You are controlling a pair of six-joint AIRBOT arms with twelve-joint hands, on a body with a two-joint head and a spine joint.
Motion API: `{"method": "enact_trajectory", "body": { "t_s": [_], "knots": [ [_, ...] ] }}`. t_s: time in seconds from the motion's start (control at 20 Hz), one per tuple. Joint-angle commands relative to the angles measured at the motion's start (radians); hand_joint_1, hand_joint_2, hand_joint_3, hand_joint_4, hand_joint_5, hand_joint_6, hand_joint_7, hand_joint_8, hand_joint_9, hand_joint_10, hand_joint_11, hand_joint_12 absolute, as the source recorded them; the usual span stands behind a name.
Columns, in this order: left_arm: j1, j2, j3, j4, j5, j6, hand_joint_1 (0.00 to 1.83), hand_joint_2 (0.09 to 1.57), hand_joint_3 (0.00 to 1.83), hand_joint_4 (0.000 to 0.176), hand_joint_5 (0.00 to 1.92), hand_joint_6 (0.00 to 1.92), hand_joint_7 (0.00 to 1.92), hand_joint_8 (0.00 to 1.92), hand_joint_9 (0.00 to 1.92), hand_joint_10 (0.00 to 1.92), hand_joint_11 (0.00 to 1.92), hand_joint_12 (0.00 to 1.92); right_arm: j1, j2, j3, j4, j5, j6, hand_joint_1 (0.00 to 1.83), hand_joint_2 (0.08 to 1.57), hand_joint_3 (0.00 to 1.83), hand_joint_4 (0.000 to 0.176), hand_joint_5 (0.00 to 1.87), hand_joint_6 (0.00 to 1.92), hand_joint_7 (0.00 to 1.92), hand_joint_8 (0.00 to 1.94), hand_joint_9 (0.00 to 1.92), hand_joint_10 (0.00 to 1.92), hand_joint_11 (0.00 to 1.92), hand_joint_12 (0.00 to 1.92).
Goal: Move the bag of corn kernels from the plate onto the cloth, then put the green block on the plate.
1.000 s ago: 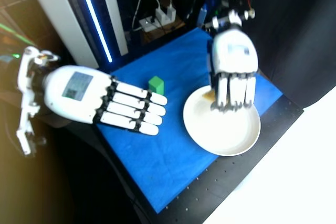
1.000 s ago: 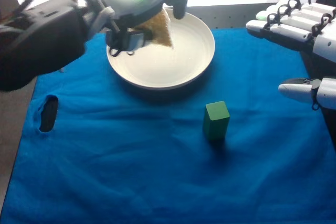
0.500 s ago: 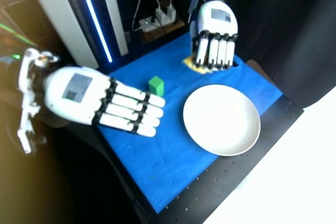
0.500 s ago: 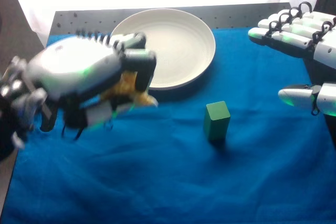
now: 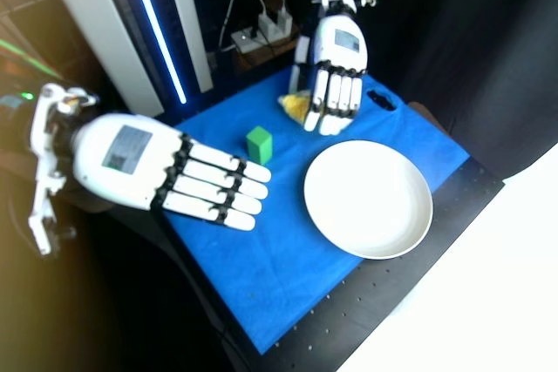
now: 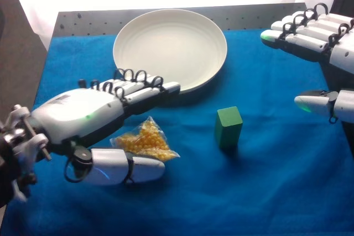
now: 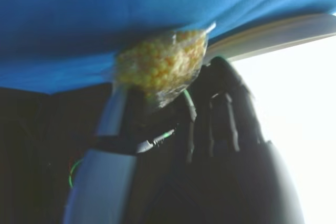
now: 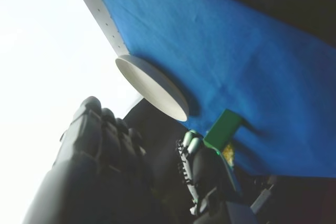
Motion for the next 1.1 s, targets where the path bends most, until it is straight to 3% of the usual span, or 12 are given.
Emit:
{"method": "enact_trajectory", "body": {
  "t_s": [0.0,0.05,0.1,0.25,0.3,0.35,0.4,0.55,0.7,0.75,0.95,1.05],
  "knots": [
    [0.000,0.014,-0.003,-0.006,-0.150,-0.005,0.28,1.03,0.00,0.138,0.00,0.00,0.00,0.00,0.00,0.00,0.00,0.00,0.005,0.001,-0.004,0.004,0.115,-0.001,0.46,1.34,0.00,0.000,0.00,0.00,0.00,0.00,0.00,0.00,0.01,0.00],
    [0.012,0.029,-0.010,-0.019,-0.184,-0.005,0.15,1.01,0.00,0.085,0.00,0.00,0.00,0.00,0.00,0.00,0.00,0.00,0.005,0.004,-0.012,-0.012,0.119,0.001,0.40,1.32,0.00,0.000,0.00,0.00,0.00,0.00,0.00,0.00,0.00,0.00],
    [0.019,0.038,-0.013,-0.029,-0.205,-0.005,0.15,1.01,0.00,0.085,0.00,0.00,0.00,0.00,0.00,0.00,0.00,0.00,0.005,0.005,-0.015,-0.031,0.126,0.017,0.40,1.32,0.00,0.000,0.00,0.00,0.00,0.00,0.00,0.00,0.00,0.00],
    [0.045,0.083,-0.033,-0.094,-0.301,0.037,0.18,1.01,0.00,0.104,0.00,0.00,0.00,0.00,0.00,0.00,0.00,0.00,0.005,0.005,0.013,-0.171,0.178,0.206,0.45,1.27,0.02,0.000,0.00,0.00,0.00,0.00,0.00,0.00,0.00,0.22],
    [0.057,0.098,-0.043,-0.128,-0.333,0.065,0.22,1.05,0.00,0.142,0.00,0.00,0.00,0.00,0.00,0.00,0.00,0.00,0.005,0.004,0.025,-0.229,0.180,0.266,0.53,1.25,0.00,0.000,0.00,0.00,0.00,0.00,0.00,0.00,0.00,0.34],
    [0.071,0.107,-0.044,-0.154,-0.361,0.067,0.22,1.05,0.00,0.142,0.00,0.00,0.00,0.00,0.00,0.00,0.00,0.00,0.009,-0.016,0.037,-0.276,0.180,0.311,0.53,1.25,0.00,0.000,0.00,0.00,0.00,0.00,0.00,0.00,0.00,0.34],
    [0.081,0.112,-0.045,-0.174,-0.381,0.067,0.29,1.10,0.02,0.153,0.00,0.00,0.00,0.00,0.00,0.00,0.00,0.00,0.014,-0.036,0.048,-0.300,0.180,0.342,0.53,1.22,0.00,0.000,0.00,0.00,0.00,0.00,0.08,0.03,0.00,0.77],
    [0.128,0.127,-0.054,-0.236,-0.452,0.067,0.32,1.10,0.01,0.158,0.00,0.00,0.00,0.00,0.00,0.00,0.00,0.00,0.023,-0.123,0.104,-0.353,0.176,0.420,0.74,1.15,0.00,0.000,0.00,0.00,0.03,0.01,0.20,0.10,0.00,1.20],
    [0.160,0.134,-0.064,-0.270,-0.501,0.067,0.33,1.13,0.02,0.145,0.00,0.00,0.00,0.00,0.00,0.00,0.00,0.00,0.027,-0.190,0.142,-0.355,0.146,0.440,0.72,1.15,0.00,0.000,0.00,0.00,0.06,0.01,0.20,0.11,0.00,1.21],
    [0.170,0.135,-0.068,-0.280,-0.515,0.067,0.32,1.20,0.01,0.108,0.00,0.00,0.00,0.00,0.00,0.00,0.00,0.00,0.031,-0.206,0.150,-0.360,0.131,0.440,0.70,1.16,0.00,0.000,0.00,0.00,0.07,0.00,0.15,0.09,0.00,1.07],
    [0.200,0.136,-0.077,-0.309,-0.560,0.067,0.22,1.22,0.01,0.078,0.00,0.00,0.00,0.00,0.00,0.00,0.00,0.00,0.048,-0.250,0.171,-0.380,0.075,0.440,0.79,1.15,0.00,0.000,0.09,0.02,0.15,0.01,0.23,0.09,0.00,1.09],
    [0.201,0.136,-0.078,-0.311,-0.561,0.067,0.23,1.23,0.02,0.090,0.00,0.00,0.00,0.00,0.00,0.00,0.00,0.00,0.049,-0.267,0.181,-0.383,0.058,0.440,0.80,1.18,0.00,0.000,0.15,0.02,0.25,0.02,0.31,0.11,0.00,1.14]
  ]
}}
